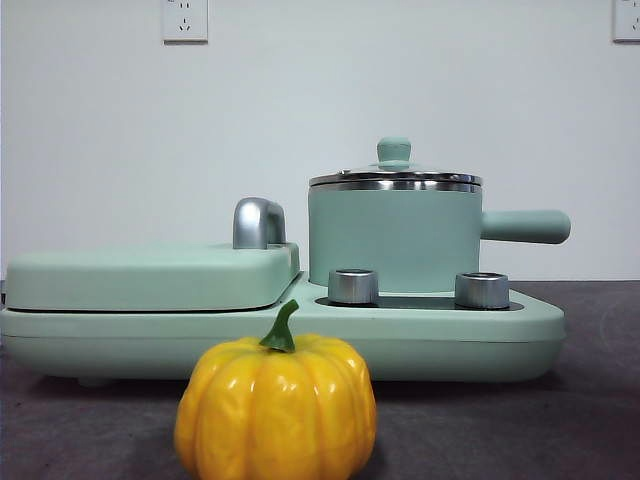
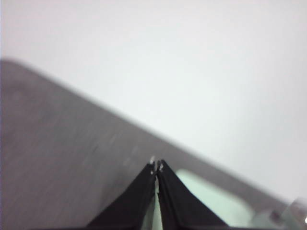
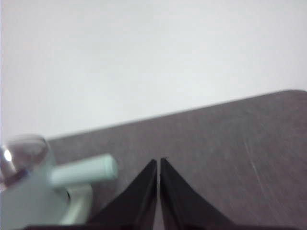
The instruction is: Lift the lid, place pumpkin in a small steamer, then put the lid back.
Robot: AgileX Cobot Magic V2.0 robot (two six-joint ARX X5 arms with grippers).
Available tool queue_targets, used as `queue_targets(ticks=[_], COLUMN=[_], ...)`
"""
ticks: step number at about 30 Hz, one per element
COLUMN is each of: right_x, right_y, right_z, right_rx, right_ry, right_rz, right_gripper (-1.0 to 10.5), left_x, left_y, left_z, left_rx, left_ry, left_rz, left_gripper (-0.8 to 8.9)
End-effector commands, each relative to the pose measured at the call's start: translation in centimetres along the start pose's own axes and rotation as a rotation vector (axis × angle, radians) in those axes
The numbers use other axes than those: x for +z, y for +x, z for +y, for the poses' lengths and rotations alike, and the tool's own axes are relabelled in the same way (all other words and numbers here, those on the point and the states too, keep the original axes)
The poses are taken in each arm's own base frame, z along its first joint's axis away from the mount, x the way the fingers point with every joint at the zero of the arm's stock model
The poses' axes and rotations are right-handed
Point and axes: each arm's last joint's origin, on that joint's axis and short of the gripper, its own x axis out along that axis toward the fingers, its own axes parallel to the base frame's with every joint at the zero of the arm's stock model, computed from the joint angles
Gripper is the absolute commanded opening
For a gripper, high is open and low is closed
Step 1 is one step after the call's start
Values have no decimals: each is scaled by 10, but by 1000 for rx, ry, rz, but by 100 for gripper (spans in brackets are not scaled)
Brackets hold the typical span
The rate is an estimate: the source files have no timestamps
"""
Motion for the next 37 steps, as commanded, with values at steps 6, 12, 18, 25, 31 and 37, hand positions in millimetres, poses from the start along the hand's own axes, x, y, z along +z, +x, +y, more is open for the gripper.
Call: queue_targets(ticks=[6, 12, 18, 25, 31, 37], right_x=[30, 69, 111, 154, 179, 190], right_y=[-4, -11, -11, -2, 20, 51], right_z=[8, 19, 31, 44, 54, 58], right_rx=[29, 30, 47, 75, 141, 170], right_ry=[71, 70, 11, -32, -101, -147], right_rz=[-72, -55, -66, -93, 15, 155], right_gripper=[7, 7, 7, 7, 7, 7], left_x=[15, 45, 79, 117, 135, 143], left_y=[-2, -6, -8, -2, 16, 45], left_z=[-8, -26, -45, -66, -79, -87], left_rx=[-50, -42, -13, -24, -56, -106], left_ry=[-153, -169, -133, 37, 94, 123], left_rz=[-68, -55, -15, -39, 9, 111], left_gripper=[10, 11, 11, 11, 10, 10])
